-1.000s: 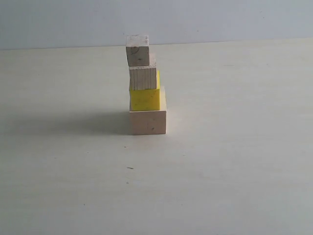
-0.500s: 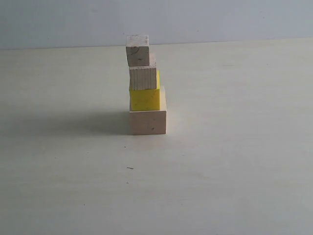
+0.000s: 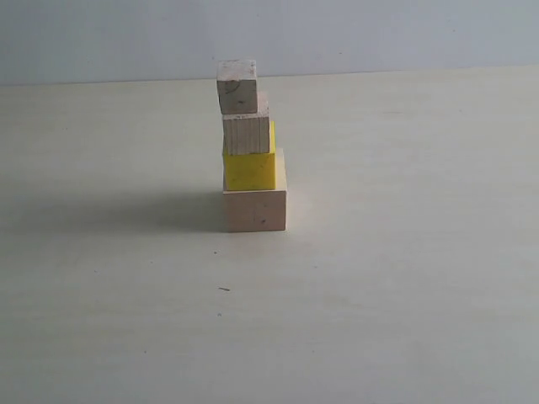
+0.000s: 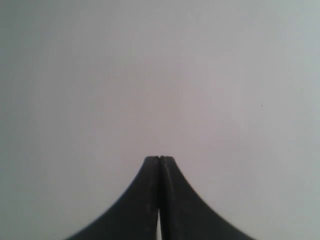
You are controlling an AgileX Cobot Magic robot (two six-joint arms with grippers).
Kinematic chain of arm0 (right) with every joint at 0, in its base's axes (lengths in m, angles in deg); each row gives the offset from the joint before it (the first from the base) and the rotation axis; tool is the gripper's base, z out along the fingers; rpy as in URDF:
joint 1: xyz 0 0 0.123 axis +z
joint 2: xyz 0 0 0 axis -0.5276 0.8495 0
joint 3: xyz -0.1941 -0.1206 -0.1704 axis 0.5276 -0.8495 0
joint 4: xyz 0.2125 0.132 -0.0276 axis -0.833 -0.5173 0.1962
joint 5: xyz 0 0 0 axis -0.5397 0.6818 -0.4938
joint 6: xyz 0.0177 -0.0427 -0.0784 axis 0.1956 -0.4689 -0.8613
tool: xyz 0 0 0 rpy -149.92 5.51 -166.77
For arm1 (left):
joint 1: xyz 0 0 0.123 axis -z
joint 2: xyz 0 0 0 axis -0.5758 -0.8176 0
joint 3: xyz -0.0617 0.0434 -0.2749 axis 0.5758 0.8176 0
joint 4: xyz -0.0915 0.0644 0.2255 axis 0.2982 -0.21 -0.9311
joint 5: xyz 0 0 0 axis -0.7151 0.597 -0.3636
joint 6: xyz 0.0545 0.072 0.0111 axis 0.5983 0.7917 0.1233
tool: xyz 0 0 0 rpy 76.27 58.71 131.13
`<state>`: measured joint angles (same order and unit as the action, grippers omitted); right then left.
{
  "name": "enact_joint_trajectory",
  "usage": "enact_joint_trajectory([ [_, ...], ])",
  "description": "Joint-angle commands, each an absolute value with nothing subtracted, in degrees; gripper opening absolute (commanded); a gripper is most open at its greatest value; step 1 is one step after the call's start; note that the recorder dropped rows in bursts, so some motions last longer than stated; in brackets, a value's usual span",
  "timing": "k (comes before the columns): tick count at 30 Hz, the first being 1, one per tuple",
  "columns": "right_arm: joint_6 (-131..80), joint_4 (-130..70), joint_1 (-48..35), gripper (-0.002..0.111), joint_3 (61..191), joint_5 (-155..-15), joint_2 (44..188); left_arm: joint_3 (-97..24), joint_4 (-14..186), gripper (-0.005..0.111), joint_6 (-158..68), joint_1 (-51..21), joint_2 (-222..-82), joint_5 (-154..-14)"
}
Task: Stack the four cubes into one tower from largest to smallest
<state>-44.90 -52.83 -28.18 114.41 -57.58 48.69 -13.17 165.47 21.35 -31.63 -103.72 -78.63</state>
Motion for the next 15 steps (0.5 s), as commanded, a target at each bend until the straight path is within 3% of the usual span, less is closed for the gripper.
enact_joint_trajectory([
  [1, -44.8, -52.6, -28.4, 0.000, 114.3, -57.5, 48.5, -12.9, 165.9, 0.000, 21.1, -33.4, -100.6, -78.4],
  [15, -44.8, -52.7, -28.4, 0.000, 114.3, -57.5, 48.5, -12.1, 149.0, 0.000, 24.8, -34.6, -94.5, -82.9],
])
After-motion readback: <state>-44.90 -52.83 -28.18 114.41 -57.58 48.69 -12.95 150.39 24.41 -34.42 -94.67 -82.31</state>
